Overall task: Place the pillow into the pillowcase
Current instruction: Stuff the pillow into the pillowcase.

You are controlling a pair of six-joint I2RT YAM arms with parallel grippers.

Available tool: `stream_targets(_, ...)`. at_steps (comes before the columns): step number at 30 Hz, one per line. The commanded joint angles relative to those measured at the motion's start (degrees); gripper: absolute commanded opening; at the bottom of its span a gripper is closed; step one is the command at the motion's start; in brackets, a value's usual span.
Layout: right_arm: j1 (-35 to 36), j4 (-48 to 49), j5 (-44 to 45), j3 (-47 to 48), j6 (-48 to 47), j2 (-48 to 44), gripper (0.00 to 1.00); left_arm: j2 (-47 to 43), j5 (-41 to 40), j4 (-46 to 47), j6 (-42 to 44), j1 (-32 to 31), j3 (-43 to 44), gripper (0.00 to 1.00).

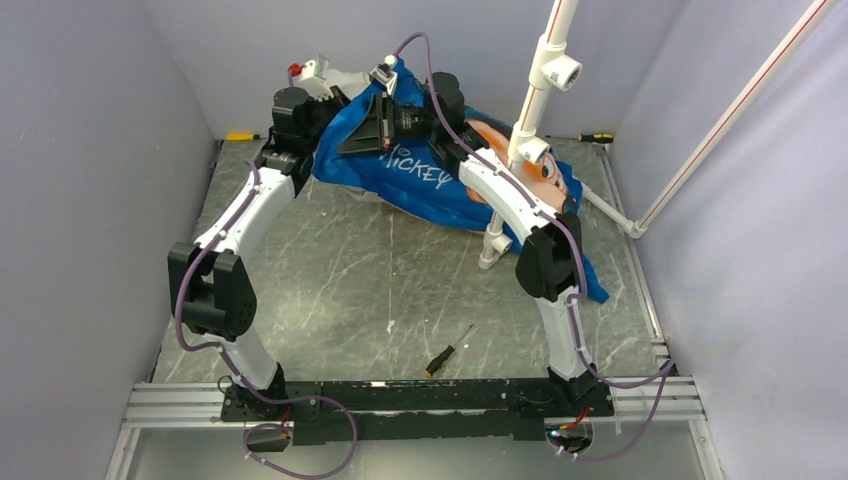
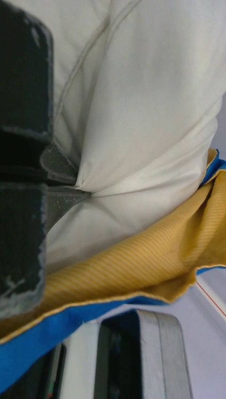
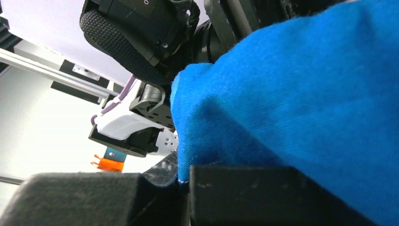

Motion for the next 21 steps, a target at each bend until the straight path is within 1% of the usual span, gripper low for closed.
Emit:
stream_targets(1,1.04,5.09,5.35,-0.39,-3.11,-7.15,0.04,-1.16,6.27,-10.80,4.82,-5.14,-3.07,0.00)
stream_targets(2,0.75,2.01,6.21,-1.61,-5.47,-7.74,0.20,-2.43,6.89,-9.43,4.90,-5.14,-5.01,0.00)
stream_targets(3,0.56,-2.23,7.06,-2.21,-8.55,-8.34,0.31,-3.58,7.99,-8.53,4.86,-5.10,-6.49,0.00)
stream_targets(5,0.44,-14.01,10.60,-2.09,-16.82,-9.95,0.44,-5.93,9.87,-8.45,5.51,-5.14,-9.50,0.00)
stream_targets(6,0.40,-18.23,12.73,-2.16,-20.40,-10.93,0.48,-7.10,10.38,-8.80,5.74,-5.08,-11.35,0.00)
stream_targets(7,0.27,-22.33,15.19,-2.11,-23.29,-11.93,0.51,-8.32,10.44,-9.15,6.25,-5.08,-13.28,0.00)
stream_targets(10,-0.09,-31.93,24.75,-1.42,-31.36,-14.54,0.55,-11.41,9.64,-9.48,7.18,-5.05,-18.49,0.00)
stream_targets(12,-0.15,-36.99,31.62,-0.03,-35.17,-15.45,0.59,-13.05,10.43,-8.79,7.38,-5.05,-21.29,0.00)
stream_targets(14,-0.20,-39.84,37.37,0.90,-38.02,-15.44,0.62,-14.48,10.70,-9.32,8.19,-5.05,-23.11,0.00)
stream_targets(17,-0.57,-43.61,42.61,4.48,-40.28,-12.19,0.64,-16.66,10.23,-10.13,8.82,-5.05,-25.16,0.00)
stream_targets(21,-0.58,-49.68,47.66,13.70,-40.21,-4.27,0.65,-19.45,10.50,-10.52,9.61,-5.13,-28.06,0.00)
